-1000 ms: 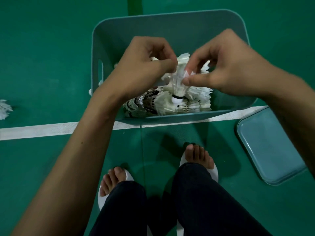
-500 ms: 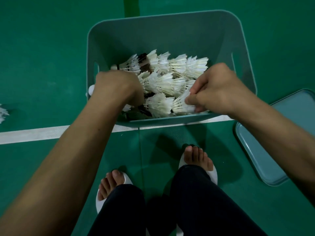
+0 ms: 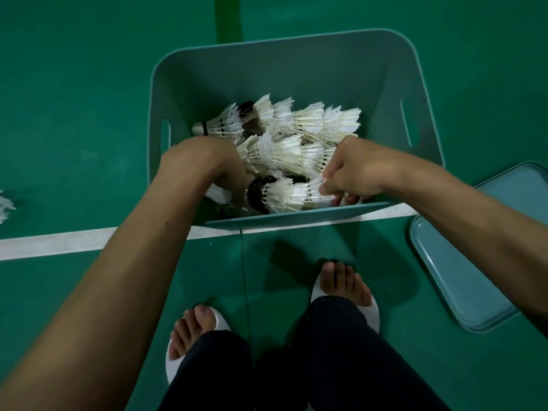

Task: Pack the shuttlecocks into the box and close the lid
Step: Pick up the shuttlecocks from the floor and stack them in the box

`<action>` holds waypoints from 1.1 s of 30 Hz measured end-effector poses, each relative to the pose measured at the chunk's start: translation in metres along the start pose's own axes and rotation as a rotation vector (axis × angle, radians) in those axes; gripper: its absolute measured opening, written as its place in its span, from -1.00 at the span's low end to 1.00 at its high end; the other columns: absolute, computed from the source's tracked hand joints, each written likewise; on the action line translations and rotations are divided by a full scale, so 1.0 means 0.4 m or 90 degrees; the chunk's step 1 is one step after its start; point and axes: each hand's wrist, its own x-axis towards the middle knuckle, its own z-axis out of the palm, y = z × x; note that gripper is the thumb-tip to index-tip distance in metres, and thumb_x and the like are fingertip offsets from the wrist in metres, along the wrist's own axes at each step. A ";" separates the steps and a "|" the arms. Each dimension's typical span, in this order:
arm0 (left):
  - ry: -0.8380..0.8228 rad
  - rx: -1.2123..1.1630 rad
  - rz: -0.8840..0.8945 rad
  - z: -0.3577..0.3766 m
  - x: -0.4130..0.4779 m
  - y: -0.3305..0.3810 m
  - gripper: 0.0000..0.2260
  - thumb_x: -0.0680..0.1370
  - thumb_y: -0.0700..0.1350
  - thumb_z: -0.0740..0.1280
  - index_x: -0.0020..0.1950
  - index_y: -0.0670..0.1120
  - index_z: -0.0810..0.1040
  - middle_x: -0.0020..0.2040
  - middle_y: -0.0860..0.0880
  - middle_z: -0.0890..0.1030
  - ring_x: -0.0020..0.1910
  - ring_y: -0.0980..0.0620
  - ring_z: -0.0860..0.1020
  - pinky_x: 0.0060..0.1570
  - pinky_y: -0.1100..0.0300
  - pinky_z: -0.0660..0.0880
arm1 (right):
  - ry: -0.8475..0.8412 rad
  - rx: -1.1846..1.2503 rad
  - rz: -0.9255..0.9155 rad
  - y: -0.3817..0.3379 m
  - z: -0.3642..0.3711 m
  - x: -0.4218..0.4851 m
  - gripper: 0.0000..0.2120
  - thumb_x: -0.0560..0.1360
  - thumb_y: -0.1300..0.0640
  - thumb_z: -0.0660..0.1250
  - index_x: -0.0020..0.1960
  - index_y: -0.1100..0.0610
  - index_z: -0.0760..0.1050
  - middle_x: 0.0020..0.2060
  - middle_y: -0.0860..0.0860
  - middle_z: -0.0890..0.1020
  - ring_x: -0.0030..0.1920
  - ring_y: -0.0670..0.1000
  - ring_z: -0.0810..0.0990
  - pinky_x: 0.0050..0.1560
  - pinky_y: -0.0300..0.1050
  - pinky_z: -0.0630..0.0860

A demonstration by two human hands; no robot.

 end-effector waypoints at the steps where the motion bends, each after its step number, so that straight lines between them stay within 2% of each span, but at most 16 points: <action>1: 0.023 0.004 0.000 0.007 0.004 0.000 -0.61 0.37 0.00 0.58 0.15 -0.06 0.66 0.16 -0.09 0.62 0.09 -0.18 0.60 0.21 -0.10 0.54 | -0.008 0.002 0.010 -0.003 0.002 0.003 -0.82 0.58 0.21 0.43 0.04 0.34 0.68 -0.15 0.18 0.75 -0.35 0.03 0.58 -0.32 -0.14 0.49; 5: 0.156 0.017 -0.004 0.026 0.002 0.008 -0.74 0.46 -0.07 0.48 0.05 -0.12 0.50 -0.07 -0.09 0.56 -0.10 -0.13 0.56 -0.04 0.00 0.42 | -0.017 0.095 0.010 0.009 0.001 0.016 -0.82 0.59 0.28 0.39 0.08 0.41 0.63 -0.26 0.19 0.71 -0.52 -0.04 0.49 -0.49 -0.19 0.42; 8: 0.217 -0.004 0.007 0.019 -0.011 0.006 -0.71 0.50 -0.01 0.44 0.07 -0.14 0.46 -0.01 -0.13 0.53 -0.06 -0.18 0.52 -0.06 -0.01 0.41 | 0.003 0.160 -0.015 0.029 -0.016 0.024 -0.87 0.56 0.29 0.43 0.05 0.35 0.60 -0.34 0.19 0.71 -0.53 -0.02 0.52 -0.53 -0.21 0.41; 13: 0.210 0.016 0.002 0.004 -0.049 0.027 -0.70 0.41 -0.10 0.47 0.05 -0.14 0.49 0.00 -0.15 0.57 -0.03 -0.17 0.51 -0.05 -0.02 0.46 | -0.019 0.163 -0.009 0.043 -0.022 0.025 -0.88 0.56 0.30 0.44 0.06 0.30 0.57 -0.36 0.19 0.70 -0.49 0.00 0.55 -0.47 -0.17 0.42; 20: 0.206 0.030 0.004 0.033 -0.048 0.066 -0.77 0.45 -0.07 0.41 0.02 -0.08 0.45 -0.16 -0.05 0.46 -0.10 -0.11 0.46 -0.14 0.06 0.32 | -0.008 0.099 -0.016 0.023 -0.014 0.033 -0.89 0.58 0.34 0.39 0.08 0.36 0.57 -0.26 0.27 0.71 -0.36 0.12 0.65 -0.51 -0.20 0.55; 22: 0.175 -0.005 0.006 0.039 -0.038 0.046 -0.75 0.42 -0.04 0.46 -0.04 -0.10 0.46 -0.21 -0.05 0.46 -0.12 -0.12 0.50 -0.11 0.06 0.37 | 0.024 0.073 -0.024 0.013 -0.010 0.034 -0.92 0.57 0.34 0.41 0.05 0.34 0.60 -0.27 0.26 0.72 -0.33 0.15 0.70 -0.44 -0.15 0.63; 26: 0.057 -0.065 0.020 0.024 -0.030 -0.002 -0.60 0.24 0.11 0.62 -0.18 -0.10 0.56 -0.12 -0.08 0.64 -0.12 -0.15 0.63 0.04 -0.04 0.61 | 0.049 0.035 -0.035 0.005 -0.003 0.037 -0.95 0.56 0.34 0.41 0.00 0.31 0.64 -0.27 0.24 0.73 -0.25 0.16 0.76 -0.36 -0.13 0.67; 29: 0.000 -0.041 0.027 0.019 -0.030 -0.006 -0.60 0.25 0.07 0.62 -0.04 -0.07 0.62 -0.01 -0.04 0.64 -0.04 -0.12 0.62 0.08 -0.03 0.60 | 0.039 0.036 -0.030 0.007 -0.001 0.040 -0.97 0.55 0.33 0.43 -0.01 0.28 0.62 -0.26 0.25 0.73 -0.27 0.11 0.76 -0.36 -0.13 0.66; 31: 0.043 0.010 0.018 0.028 -0.023 0.003 -0.65 0.32 -0.04 0.58 0.05 -0.04 0.62 0.04 -0.04 0.64 -0.01 -0.12 0.61 0.06 0.02 0.55 | 0.039 0.044 -0.029 0.010 -0.001 0.042 -0.99 0.55 0.32 0.44 -0.03 0.26 0.62 -0.29 0.23 0.73 -0.32 0.09 0.75 -0.41 -0.16 0.65; 33: 0.123 0.050 -0.003 0.040 -0.018 0.013 -0.64 0.36 -0.09 0.51 0.14 0.00 0.62 0.03 -0.05 0.62 -0.01 -0.13 0.58 -0.03 0.03 0.44 | 0.042 0.047 -0.031 0.014 -0.001 0.041 -0.99 0.55 0.32 0.44 -0.05 0.28 0.62 -0.32 0.22 0.73 -0.34 0.11 0.75 -0.42 -0.16 0.64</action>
